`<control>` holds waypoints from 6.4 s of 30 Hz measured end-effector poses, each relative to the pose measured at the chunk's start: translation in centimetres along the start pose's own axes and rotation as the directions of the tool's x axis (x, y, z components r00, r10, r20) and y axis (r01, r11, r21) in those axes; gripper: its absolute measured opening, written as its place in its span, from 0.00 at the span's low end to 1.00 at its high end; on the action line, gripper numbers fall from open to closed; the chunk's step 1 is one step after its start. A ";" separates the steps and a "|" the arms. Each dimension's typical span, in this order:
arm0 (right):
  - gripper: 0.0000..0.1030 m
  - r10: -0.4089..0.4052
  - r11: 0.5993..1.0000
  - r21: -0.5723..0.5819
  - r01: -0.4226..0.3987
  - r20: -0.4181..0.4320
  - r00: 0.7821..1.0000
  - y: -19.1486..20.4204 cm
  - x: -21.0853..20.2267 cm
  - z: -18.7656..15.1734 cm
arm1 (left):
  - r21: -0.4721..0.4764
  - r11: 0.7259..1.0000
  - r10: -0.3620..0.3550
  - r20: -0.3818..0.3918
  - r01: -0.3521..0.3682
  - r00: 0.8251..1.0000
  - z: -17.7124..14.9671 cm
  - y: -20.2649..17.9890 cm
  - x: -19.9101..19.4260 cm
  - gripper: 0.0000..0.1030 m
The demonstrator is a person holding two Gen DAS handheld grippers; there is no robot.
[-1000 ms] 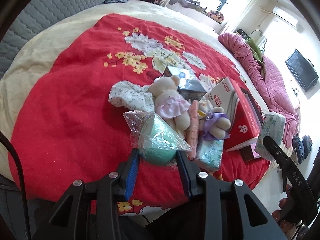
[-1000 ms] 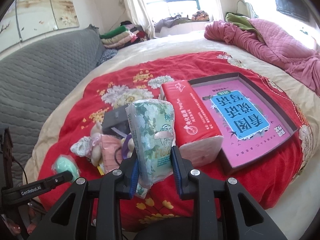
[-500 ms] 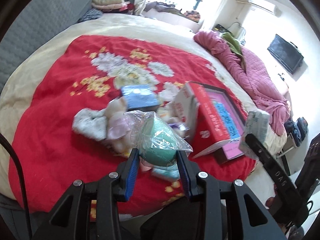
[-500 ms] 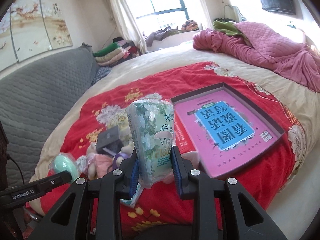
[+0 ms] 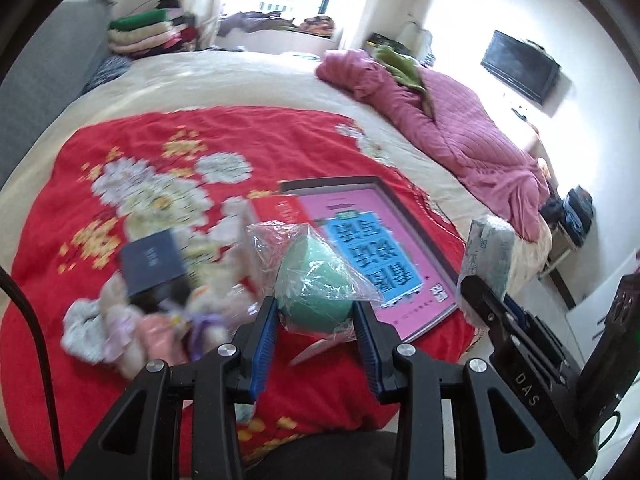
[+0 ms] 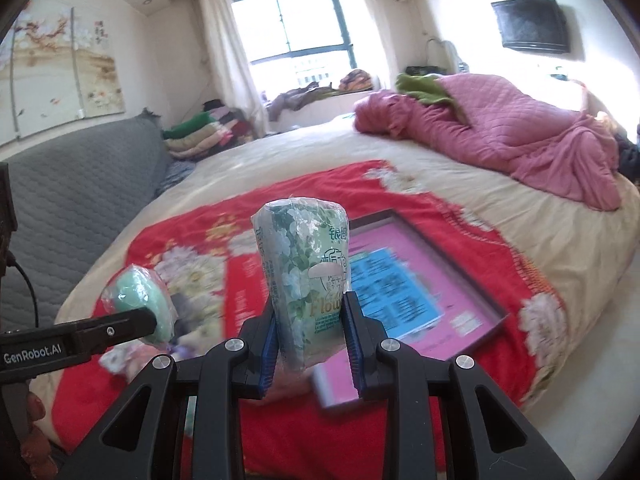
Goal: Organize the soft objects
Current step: 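Carry the tissue pack and green soap with both grippers over the pink-book tray, then open the right gripper to drop the tissue pack while the left releases the soap, then move both open grippers back to the pile of items, then grasp the white floral scrunchie with the left gripper while the right grasps the purple-bowed teddy bear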
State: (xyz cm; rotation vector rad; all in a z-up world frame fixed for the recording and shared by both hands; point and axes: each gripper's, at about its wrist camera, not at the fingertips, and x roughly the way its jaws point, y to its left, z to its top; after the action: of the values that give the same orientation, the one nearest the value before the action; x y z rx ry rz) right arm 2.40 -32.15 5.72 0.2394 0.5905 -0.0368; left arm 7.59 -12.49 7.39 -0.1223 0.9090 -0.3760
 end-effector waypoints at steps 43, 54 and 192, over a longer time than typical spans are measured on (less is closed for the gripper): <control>0.33 -0.220 0.972 0.012 0.237 -0.321 0.921 -13.5 13.4 -2.4 | 0.305 0.951 0.065 -0.371 0.056 0.926 -0.2 -11.6 18.8 0.38; 0.49 -0.172 0.978 0.062 0.201 -0.311 0.935 -13.9 12.7 -2.3 | 0.362 0.932 0.128 -0.382 0.020 0.915 -0.8 -12.1 19.9 0.39; 0.72 0.055 0.925 -0.346 -0.154 -0.280 0.958 16.7 4.8 -3.9 | -0.315 0.919 0.197 -0.155 -0.237 0.968 -6.7 24.0 -4.2 0.75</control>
State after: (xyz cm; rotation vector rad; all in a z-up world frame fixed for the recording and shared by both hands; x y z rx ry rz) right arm 5.98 -14.87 3.49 -0.0900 0.8391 0.2126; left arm 6.32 11.66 0.15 -0.3082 1.0896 -0.0189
